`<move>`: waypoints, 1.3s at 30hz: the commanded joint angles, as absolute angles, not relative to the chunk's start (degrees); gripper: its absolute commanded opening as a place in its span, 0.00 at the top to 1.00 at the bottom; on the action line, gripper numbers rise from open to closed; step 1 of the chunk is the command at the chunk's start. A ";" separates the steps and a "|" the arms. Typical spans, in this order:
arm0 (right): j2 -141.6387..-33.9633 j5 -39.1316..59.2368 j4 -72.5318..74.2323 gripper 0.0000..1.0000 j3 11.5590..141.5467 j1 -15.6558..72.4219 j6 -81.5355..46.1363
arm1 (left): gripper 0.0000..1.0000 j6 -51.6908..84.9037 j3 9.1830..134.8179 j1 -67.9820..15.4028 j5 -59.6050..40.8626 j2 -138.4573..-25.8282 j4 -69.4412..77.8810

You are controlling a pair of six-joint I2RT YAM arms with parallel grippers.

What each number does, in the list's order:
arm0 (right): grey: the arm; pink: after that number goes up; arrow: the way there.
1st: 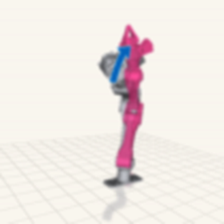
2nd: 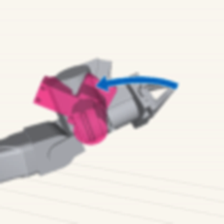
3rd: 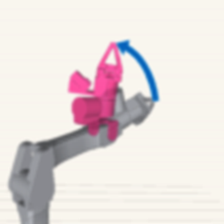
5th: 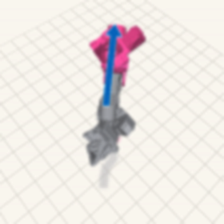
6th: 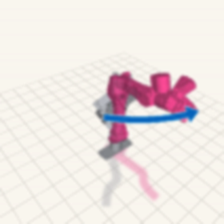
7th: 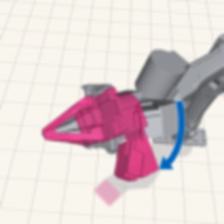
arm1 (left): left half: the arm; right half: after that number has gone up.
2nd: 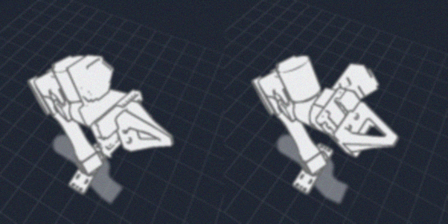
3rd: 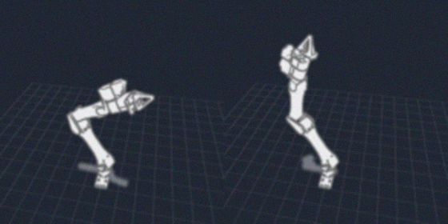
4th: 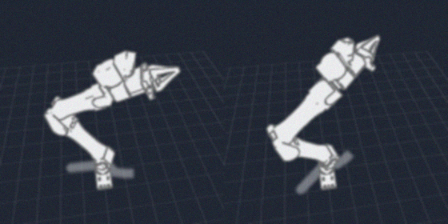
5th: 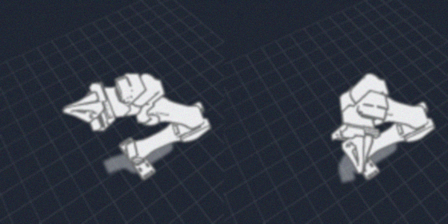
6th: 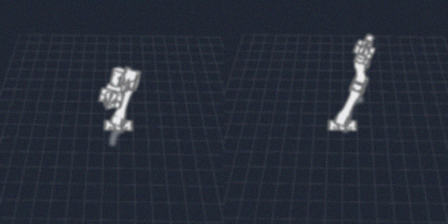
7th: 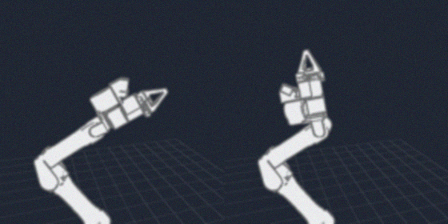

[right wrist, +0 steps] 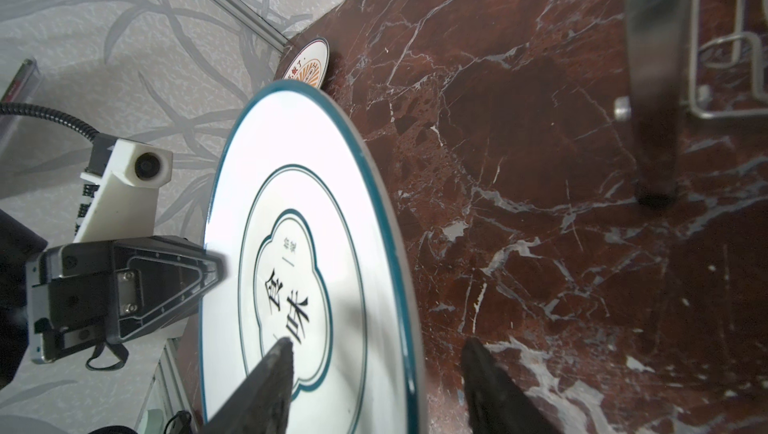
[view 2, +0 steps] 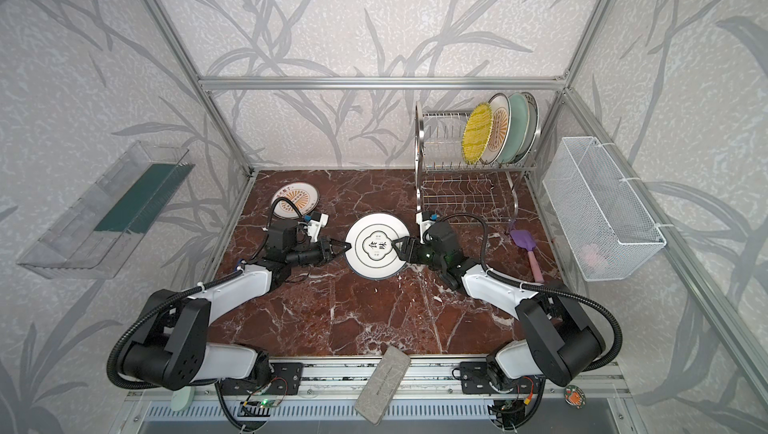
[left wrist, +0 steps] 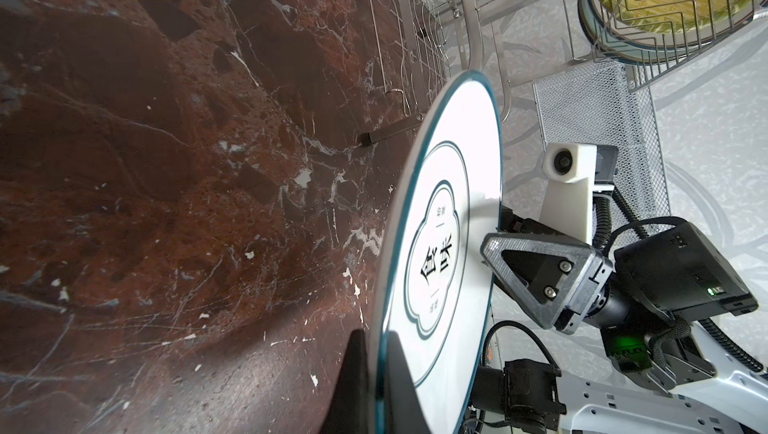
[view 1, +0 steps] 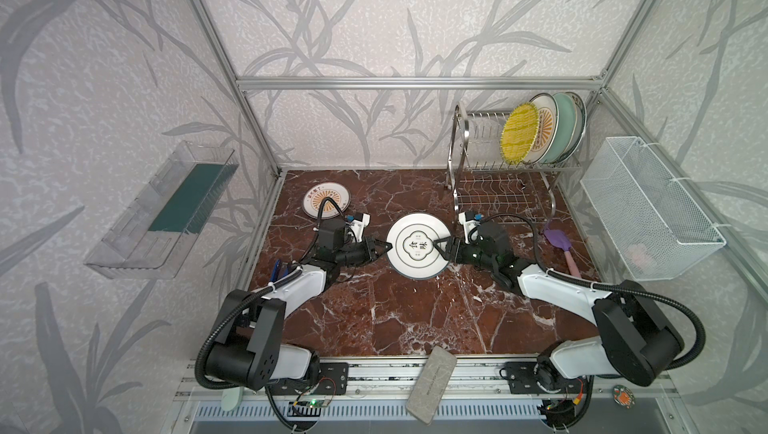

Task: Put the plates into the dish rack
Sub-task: 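Lift the white plate upright with the left gripper toward the right gripper, then close the right gripper on the white plate's rim opposite the left gripper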

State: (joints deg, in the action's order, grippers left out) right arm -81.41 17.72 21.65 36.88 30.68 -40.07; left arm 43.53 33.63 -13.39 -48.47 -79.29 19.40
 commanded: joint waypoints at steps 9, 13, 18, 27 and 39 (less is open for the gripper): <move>-81.30 20.39 25.27 0.65 36.21 30.45 -40.86 | 1.00 44.48 35.51 -14.20 -50.89 -79.54 24.78; -81.30 20.57 25.40 0.72 36.17 30.41 -40.88 | 1.00 44.47 35.61 -14.33 -50.80 -79.61 24.74; -81.30 20.83 25.64 0.80 36.12 30.49 -40.78 | 1.00 44.36 35.68 -14.41 -50.80 -79.72 24.50; -81.61 21.01 25.76 0.95 36.15 30.36 -40.61 | 1.00 43.91 36.03 -14.50 -50.18 -79.84 23.48; -81.34 20.92 25.49 1.00 36.01 30.35 -40.52 | 1.00 42.89 36.74 -14.50 -48.01 -80.10 20.41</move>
